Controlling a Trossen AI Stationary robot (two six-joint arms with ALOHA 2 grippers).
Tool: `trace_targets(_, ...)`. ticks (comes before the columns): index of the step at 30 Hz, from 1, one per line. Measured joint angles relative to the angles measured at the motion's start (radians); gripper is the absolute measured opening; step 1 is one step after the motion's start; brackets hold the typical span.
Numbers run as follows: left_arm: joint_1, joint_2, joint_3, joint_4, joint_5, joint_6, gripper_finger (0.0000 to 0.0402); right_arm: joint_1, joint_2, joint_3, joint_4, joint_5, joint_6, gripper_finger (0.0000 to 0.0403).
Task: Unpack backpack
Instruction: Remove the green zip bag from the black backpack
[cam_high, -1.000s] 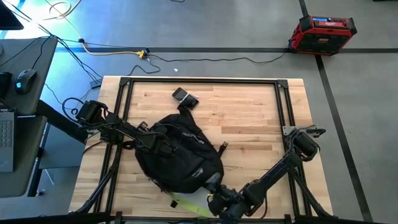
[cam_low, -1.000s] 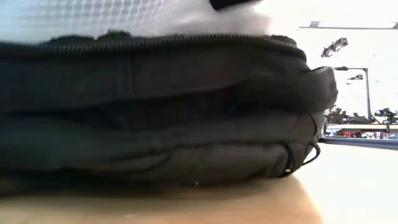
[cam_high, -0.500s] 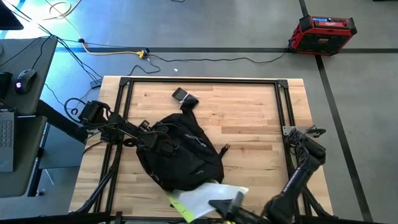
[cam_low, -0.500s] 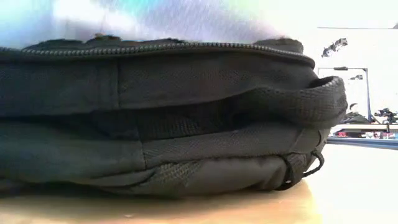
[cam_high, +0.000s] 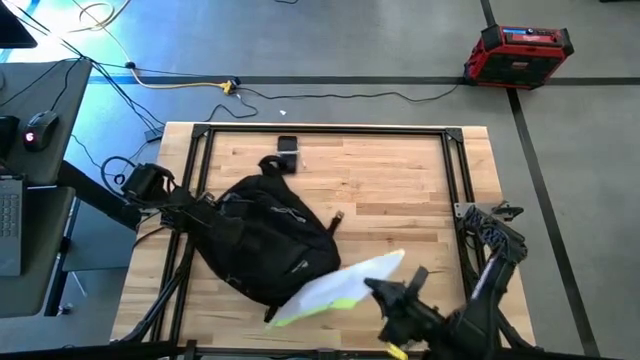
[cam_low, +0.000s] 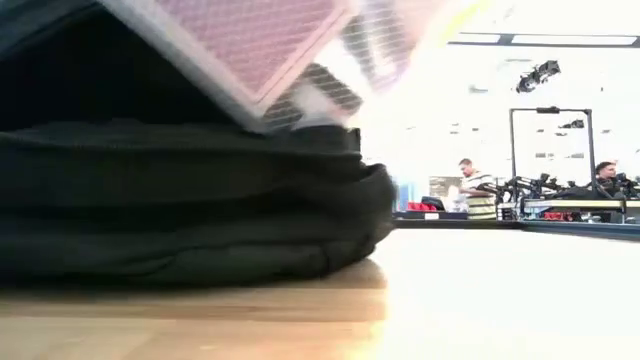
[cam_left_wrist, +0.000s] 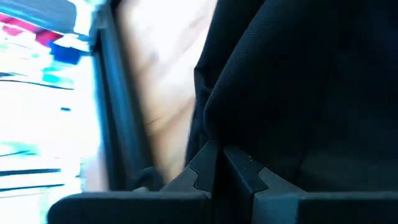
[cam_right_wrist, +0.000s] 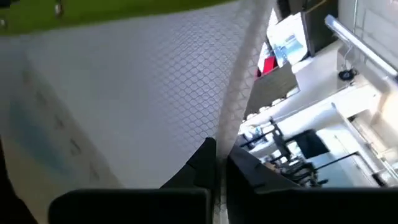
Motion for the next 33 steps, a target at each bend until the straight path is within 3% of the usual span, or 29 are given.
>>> trace_targets(4,-0.069,-0.027,-0.010,-0.035,-0.018,-0.043,0.0000,-0.043,-0.011,0.006,0.055,0.050,-0.170,0.0000)
trace_targets(9,-0.120,-0.039,0.023,-0.063,-0.004,-0.045,0.0000,-0.091,-0.017,0.076,-0.039,0.015,-0.079,0.0000)
trace_targets(14,-0.189,-0.047,0.177,-0.283,-0.018,-0.091,0.0000,-0.092,-0.023,0.074,-0.042,-0.084,-0.063,0.0000)
trace_targets(16,-0.222,-0.049,0.259,-0.326,-0.064,-0.120,0.0001,-0.073,-0.029,0.075,-0.043,-0.075,-0.066,0.0000)
trace_targets(19,-0.261,-0.080,0.370,-0.260,-0.238,-0.033,0.0005,-0.041,-0.039,0.104,-0.045,-0.021,-0.086,0.0000)
trace_targets(22,-0.287,-0.085,0.458,-0.110,-0.387,0.112,0.0011,-0.005,-0.043,0.153,-0.041,0.087,-0.113,0.0000)
trace_targets(25,-0.297,-0.088,0.510,0.143,-0.433,0.374,0.0017,0.026,-0.088,0.131,0.023,0.176,-0.181,0.0000)
trace_targets(33,-0.276,-0.042,0.491,1.031,-0.203,1.138,0.0046,0.052,-0.140,0.145,0.033,0.173,-0.176,0.0000)
